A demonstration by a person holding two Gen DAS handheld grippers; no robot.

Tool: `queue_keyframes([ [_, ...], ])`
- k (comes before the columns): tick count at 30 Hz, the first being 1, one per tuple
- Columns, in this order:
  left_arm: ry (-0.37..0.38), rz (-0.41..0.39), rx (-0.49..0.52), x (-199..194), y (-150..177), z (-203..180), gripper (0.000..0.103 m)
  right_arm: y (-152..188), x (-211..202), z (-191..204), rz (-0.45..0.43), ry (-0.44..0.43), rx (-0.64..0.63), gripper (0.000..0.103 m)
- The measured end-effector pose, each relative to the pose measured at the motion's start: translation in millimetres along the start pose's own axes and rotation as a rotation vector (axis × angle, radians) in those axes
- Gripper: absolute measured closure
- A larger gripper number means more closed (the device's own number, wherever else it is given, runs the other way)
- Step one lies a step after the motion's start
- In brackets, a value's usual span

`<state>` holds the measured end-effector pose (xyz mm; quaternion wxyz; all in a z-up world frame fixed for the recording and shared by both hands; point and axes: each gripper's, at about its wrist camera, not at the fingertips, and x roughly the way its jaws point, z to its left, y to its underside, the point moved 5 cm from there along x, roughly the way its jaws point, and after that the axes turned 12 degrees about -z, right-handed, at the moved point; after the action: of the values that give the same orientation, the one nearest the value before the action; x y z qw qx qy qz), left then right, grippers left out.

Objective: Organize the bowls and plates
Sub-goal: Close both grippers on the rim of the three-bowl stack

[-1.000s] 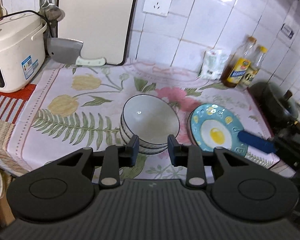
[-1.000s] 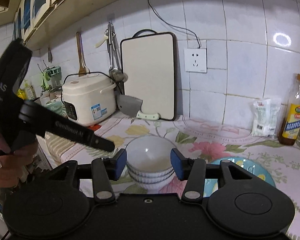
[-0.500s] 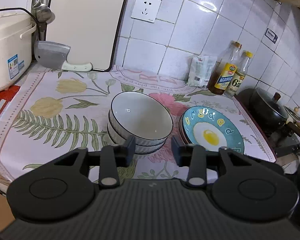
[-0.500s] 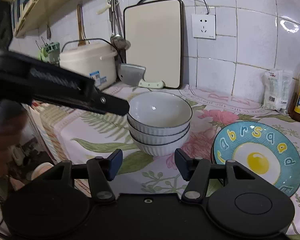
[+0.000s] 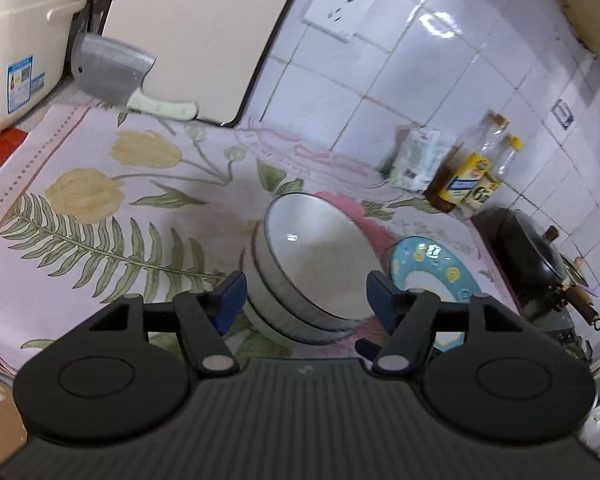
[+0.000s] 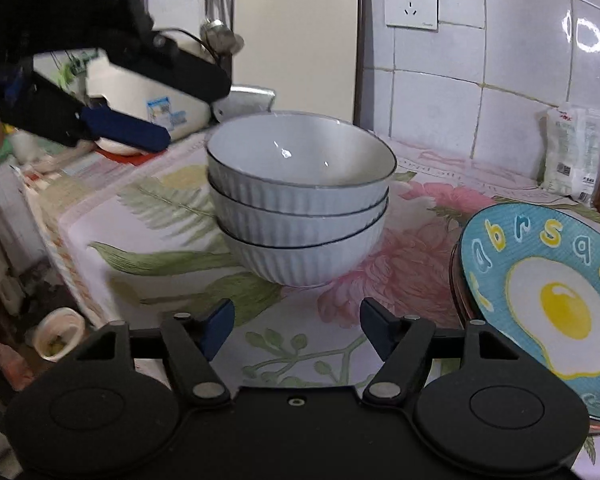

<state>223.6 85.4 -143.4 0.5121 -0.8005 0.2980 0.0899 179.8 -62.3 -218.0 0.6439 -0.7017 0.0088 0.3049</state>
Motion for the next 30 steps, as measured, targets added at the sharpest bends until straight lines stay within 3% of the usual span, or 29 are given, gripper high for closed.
queue_keyframes([
  [4,0.031,0.063,-0.057,20,0,16,0.037,6,13,7,-0.03,0.008,-0.049,0.027],
  [6,0.068,0.072,-0.105,27,-1,23,0.037,7,18,10,-0.043,0.009,-0.065,0.014],
  [7,0.071,0.076,-0.124,31,-2,27,0.037,7,19,11,-0.051,0.001,-0.061,0.013],
  [12,0.08,0.095,-0.129,47,-7,40,0.037,8,29,10,-0.071,-0.01,-0.042,0.01],
  [21,0.119,0.234,-0.168,90,1,55,0.036,2,49,1,-0.121,0.061,0.042,0.007],
  [27,0.121,0.241,-0.113,99,-1,44,0.043,-3,62,3,-0.129,0.055,0.045,0.005],
  [29,0.106,0.25,-0.103,102,1,46,0.053,-3,65,3,-0.128,0.046,0.057,0.004],
  [30,0.103,0.259,-0.11,104,2,48,0.054,-3,65,3,-0.124,0.042,0.053,0.003],
])
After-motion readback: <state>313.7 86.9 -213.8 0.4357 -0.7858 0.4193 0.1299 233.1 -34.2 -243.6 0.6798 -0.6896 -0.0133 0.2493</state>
